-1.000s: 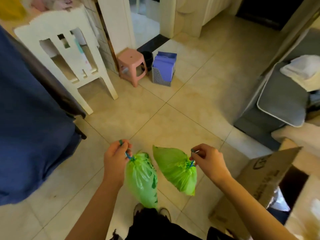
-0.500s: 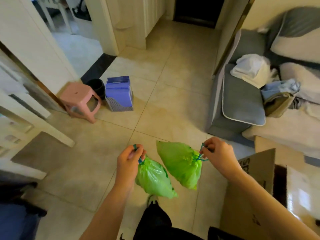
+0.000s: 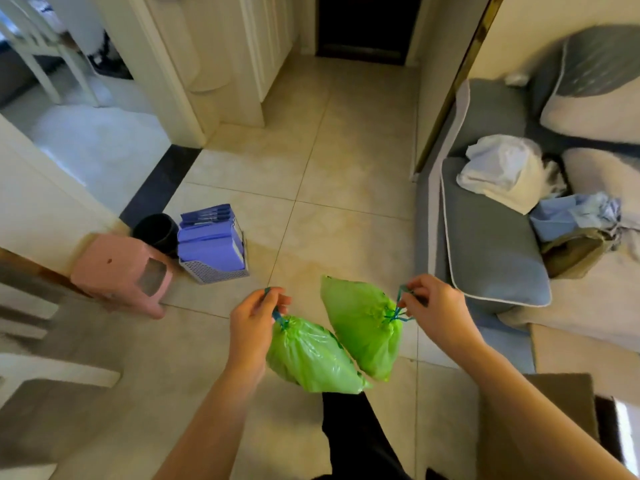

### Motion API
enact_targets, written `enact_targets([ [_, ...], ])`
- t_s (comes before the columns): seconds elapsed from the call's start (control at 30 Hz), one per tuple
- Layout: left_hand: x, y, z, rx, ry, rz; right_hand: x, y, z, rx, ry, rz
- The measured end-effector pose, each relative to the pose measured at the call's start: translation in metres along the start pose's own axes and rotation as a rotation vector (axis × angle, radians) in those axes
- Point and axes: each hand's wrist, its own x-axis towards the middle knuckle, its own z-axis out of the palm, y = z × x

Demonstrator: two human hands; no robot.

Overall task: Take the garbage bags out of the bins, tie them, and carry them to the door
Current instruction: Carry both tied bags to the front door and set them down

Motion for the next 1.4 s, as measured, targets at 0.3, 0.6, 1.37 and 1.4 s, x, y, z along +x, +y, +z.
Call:
enact_targets([
  [0.3, 0.176, 0.046, 0.078, 0.088, 0.003, 0.009, 0.197, -0.012, -0.007, 0.066, -0.109, 0.025],
  [0.6, 0.354, 0.114, 0.139, 0.116, -0.058, 0.03, 0.382, -0.051, -0.017, 0.033, -0.071, 0.022],
  [1.37, 0.816, 0.263, 0.342, 0.093, -0.137, -0.017, 0.872, -0.137, -0.029, 0.0, 0.063, 0.023],
  [1.4, 0.835, 0.269, 0.353, 0.086, -0.118, -0.031, 0.894, -0.139, -0.03, 0.012, 0.041, 0.027],
])
